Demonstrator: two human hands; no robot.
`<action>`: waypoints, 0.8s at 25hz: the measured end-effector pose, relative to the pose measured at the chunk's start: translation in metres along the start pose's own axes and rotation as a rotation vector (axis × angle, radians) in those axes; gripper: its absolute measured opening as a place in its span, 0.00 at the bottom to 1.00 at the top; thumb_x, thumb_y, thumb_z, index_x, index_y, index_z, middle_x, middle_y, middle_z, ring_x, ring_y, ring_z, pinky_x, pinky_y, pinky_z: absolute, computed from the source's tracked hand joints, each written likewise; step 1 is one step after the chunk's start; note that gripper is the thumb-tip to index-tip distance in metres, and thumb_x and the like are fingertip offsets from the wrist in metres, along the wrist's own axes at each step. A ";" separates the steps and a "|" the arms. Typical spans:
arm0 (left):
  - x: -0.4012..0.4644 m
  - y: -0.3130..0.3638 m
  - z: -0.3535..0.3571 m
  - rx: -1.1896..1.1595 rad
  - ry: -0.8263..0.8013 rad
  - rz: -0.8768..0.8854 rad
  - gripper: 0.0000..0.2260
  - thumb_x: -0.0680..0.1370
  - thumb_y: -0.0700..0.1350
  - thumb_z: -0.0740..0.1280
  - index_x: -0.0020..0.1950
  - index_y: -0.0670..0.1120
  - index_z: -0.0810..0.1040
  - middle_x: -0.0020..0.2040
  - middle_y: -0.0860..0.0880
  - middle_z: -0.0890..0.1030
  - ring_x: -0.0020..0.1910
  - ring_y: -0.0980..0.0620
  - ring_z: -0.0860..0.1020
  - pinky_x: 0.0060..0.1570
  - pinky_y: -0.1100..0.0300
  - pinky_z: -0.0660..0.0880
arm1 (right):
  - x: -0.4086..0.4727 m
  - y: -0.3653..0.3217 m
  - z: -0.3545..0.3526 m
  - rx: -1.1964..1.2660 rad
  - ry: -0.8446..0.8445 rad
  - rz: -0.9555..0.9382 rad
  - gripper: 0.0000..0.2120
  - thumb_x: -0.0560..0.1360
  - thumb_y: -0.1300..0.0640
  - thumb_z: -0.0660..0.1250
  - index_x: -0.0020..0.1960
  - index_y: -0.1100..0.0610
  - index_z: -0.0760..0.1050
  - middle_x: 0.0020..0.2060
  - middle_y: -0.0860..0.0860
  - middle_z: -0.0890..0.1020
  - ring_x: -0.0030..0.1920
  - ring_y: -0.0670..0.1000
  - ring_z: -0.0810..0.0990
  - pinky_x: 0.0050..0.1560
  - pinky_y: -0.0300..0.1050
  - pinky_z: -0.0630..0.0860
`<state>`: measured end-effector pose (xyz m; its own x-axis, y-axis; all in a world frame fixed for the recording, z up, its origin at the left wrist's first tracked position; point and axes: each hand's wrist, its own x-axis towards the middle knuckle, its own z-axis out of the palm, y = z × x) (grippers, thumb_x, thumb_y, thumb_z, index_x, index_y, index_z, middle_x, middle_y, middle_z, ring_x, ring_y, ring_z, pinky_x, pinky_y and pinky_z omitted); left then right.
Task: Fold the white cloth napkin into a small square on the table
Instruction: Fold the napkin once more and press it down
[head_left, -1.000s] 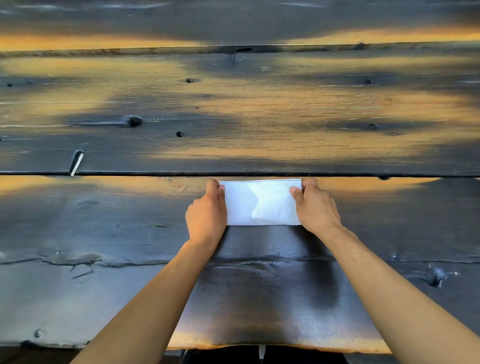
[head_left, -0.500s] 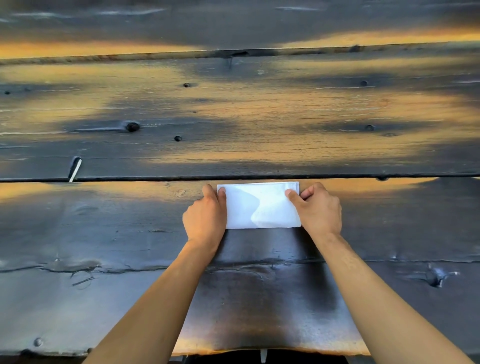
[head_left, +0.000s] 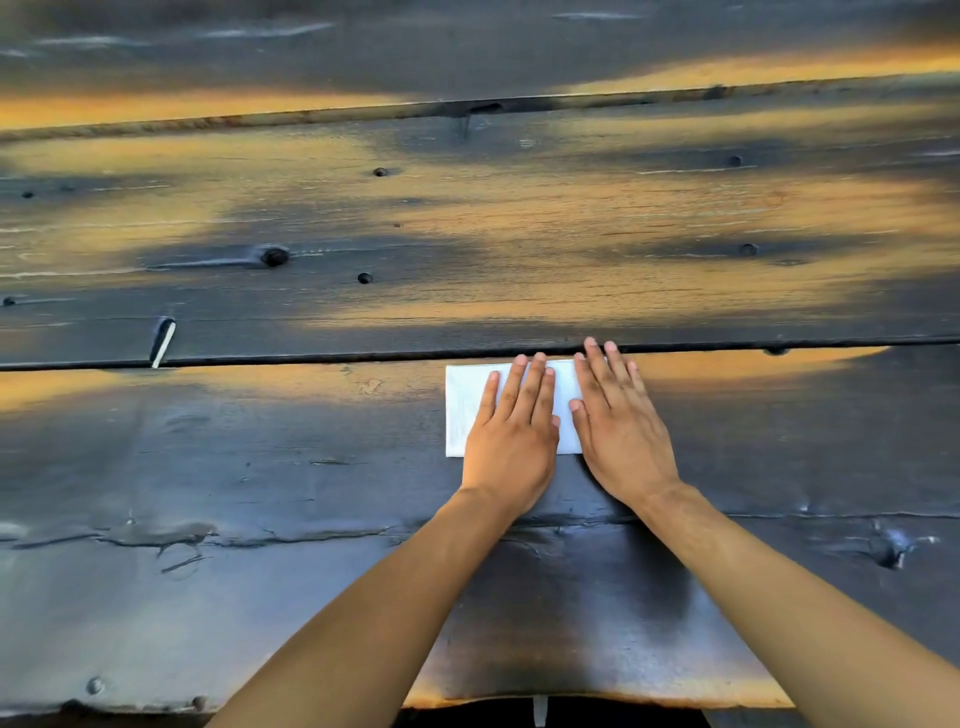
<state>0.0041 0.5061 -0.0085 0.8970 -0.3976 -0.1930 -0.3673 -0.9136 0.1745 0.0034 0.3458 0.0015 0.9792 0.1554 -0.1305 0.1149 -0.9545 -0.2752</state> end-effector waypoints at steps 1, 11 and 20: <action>-0.001 -0.004 0.002 0.017 -0.018 -0.014 0.27 0.85 0.53 0.44 0.82 0.43 0.45 0.83 0.46 0.45 0.82 0.47 0.41 0.80 0.45 0.42 | -0.001 0.001 0.004 -0.009 -0.005 0.000 0.27 0.85 0.53 0.52 0.81 0.60 0.52 0.81 0.54 0.51 0.81 0.55 0.47 0.81 0.53 0.47; -0.036 -0.068 -0.003 0.044 -0.053 -0.241 0.37 0.81 0.66 0.38 0.82 0.43 0.40 0.83 0.46 0.39 0.82 0.48 0.40 0.80 0.45 0.41 | 0.000 0.010 0.006 -0.176 -0.103 0.014 0.33 0.82 0.41 0.40 0.82 0.55 0.40 0.81 0.50 0.40 0.81 0.57 0.39 0.80 0.59 0.41; -0.014 -0.024 -0.017 0.021 0.107 -0.113 0.30 0.83 0.52 0.48 0.81 0.38 0.51 0.83 0.40 0.49 0.82 0.42 0.45 0.80 0.42 0.47 | -0.001 0.008 0.007 -0.145 -0.082 0.021 0.32 0.82 0.43 0.44 0.82 0.56 0.45 0.82 0.50 0.44 0.81 0.57 0.42 0.80 0.60 0.45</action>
<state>0.0044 0.5353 0.0063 0.9535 -0.2820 -0.1064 -0.2669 -0.9539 0.1372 0.0022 0.3400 -0.0077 0.9654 0.1494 -0.2135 0.1230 -0.9836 -0.1323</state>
